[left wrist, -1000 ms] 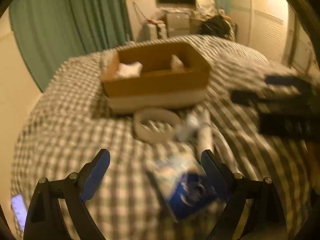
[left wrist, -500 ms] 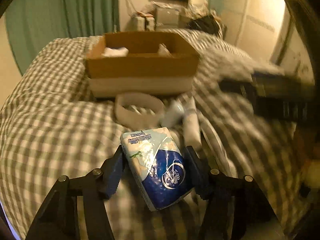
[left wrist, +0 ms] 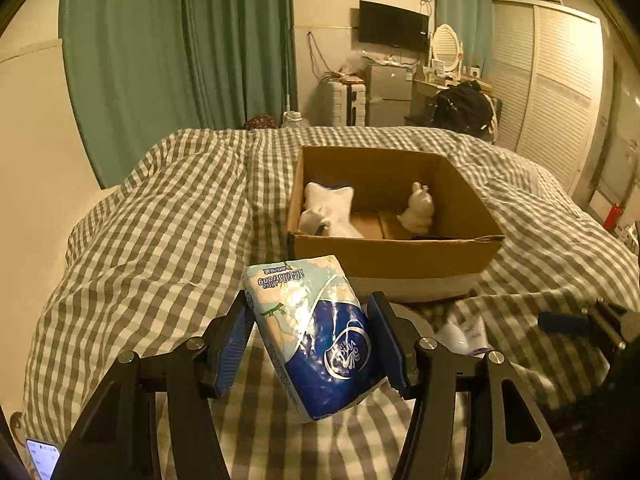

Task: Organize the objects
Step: 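Grasp the blue tissue pack with the left tool while the right tool grasps the white tube, then lower the tissue pack into the box while the right tool drops the white tube in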

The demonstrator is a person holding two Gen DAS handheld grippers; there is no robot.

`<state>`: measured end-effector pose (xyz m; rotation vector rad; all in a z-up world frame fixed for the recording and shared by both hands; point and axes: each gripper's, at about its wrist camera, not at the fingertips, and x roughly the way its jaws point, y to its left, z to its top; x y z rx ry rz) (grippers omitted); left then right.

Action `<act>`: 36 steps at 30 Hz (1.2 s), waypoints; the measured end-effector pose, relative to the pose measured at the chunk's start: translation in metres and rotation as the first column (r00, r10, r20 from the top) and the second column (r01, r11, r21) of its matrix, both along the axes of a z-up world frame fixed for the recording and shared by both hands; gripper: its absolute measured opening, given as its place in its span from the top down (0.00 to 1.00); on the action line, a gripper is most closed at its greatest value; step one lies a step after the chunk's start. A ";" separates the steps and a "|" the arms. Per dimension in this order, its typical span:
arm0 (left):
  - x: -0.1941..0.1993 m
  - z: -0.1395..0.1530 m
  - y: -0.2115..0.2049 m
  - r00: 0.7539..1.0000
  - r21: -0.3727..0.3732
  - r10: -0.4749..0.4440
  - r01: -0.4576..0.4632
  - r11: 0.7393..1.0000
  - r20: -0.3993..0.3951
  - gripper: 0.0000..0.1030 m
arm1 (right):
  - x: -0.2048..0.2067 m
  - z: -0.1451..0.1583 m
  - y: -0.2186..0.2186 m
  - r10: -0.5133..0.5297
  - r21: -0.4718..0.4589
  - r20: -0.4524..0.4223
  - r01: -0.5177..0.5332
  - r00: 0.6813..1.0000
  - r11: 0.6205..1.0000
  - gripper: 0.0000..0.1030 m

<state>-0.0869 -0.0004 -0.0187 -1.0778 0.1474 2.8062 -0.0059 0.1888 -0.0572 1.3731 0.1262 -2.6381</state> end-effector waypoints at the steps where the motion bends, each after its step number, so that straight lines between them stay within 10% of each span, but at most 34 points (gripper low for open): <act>1: -0.002 -0.003 -0.002 1.000 -0.004 0.008 -0.008 1.000 0.001 0.42 | -0.002 -0.004 -0.004 0.011 0.002 0.013 -0.011 1.000 1.000 0.12; 14: -0.014 -0.032 -0.007 0.998 0.049 0.002 -0.005 0.999 0.069 0.42 | -0.017 -0.049 -0.037 0.130 0.020 0.147 -0.134 0.981 0.991 0.34; 23: -0.011 -0.027 -0.013 0.997 0.071 0.008 -0.014 0.997 0.072 0.42 | -0.002 -0.031 -0.022 0.117 -0.015 0.088 -0.116 0.989 0.993 0.71; 36: -0.005 -0.010 -0.014 0.998 0.091 -0.004 -0.001 0.996 0.056 0.42 | 0.008 0.018 -0.009 0.093 -0.029 -0.071 -0.095 0.993 0.995 0.81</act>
